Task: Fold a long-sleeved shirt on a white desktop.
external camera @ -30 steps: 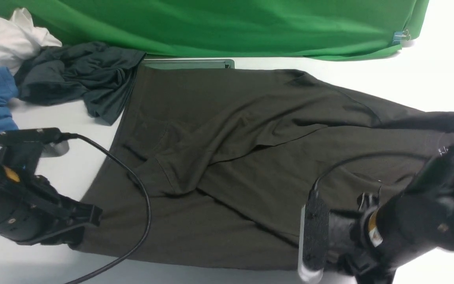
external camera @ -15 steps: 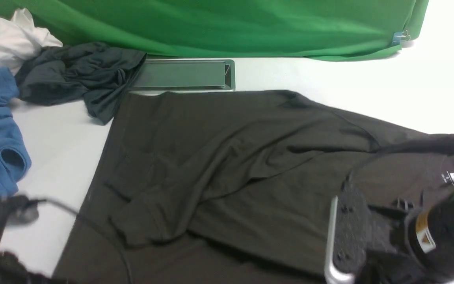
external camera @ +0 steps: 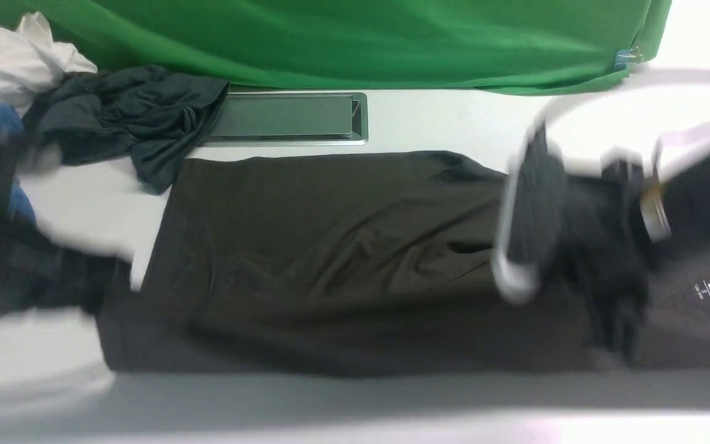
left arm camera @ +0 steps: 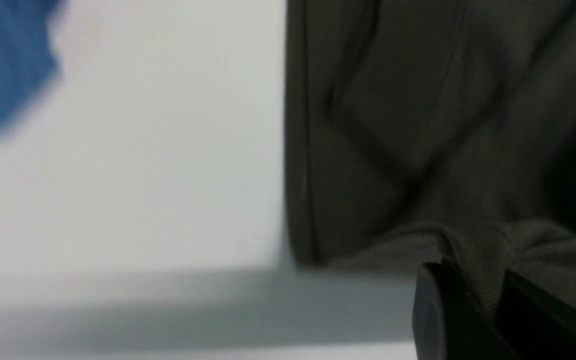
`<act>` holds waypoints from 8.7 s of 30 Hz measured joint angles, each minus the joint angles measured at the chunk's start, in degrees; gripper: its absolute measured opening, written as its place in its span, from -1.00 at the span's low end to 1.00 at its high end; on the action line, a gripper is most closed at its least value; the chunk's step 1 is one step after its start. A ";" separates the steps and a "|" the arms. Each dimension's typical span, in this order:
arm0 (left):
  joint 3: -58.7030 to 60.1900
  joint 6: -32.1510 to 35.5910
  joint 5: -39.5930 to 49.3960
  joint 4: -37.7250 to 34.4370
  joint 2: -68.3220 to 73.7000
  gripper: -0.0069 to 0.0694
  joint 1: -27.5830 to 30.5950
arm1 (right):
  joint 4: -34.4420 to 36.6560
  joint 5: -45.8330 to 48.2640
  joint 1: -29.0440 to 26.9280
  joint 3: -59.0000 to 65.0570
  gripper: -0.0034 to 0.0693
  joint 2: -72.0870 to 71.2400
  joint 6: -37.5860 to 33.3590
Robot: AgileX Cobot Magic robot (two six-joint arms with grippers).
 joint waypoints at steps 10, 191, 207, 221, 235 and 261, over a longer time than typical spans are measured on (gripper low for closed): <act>-22.75 4.18 -4.42 1.67 24.64 -0.71 1.46 | 2.27 -2.86 -9.77 -25.03 -0.74 22.76 -4.93; -22.99 25.29 -14.56 -27.41 45.29 -0.77 -18.16 | 20.10 -15.87 -12.77 -0.68 -0.05 14.85 15.96; -22.99 25.27 -14.63 -27.59 45.36 -0.77 -18.16 | 18.88 -19.57 -11.82 -9.81 0.40 30.35 19.05; -22.99 25.24 -14.64 -27.65 45.36 -0.76 -18.16 | 17.23 -20.96 -19.88 -10.63 -0.76 27.37 18.26; -22.99 25.36 -14.58 -27.70 45.36 -0.76 -18.16 | 12.70 -23.22 -26.95 -11.52 -0.28 27.20 12.47; -22.99 25.12 -12.71 -22.38 35.25 -0.67 -18.16 | 23.69 -7.70 -19.42 -11.52 -0.44 14.85 18.48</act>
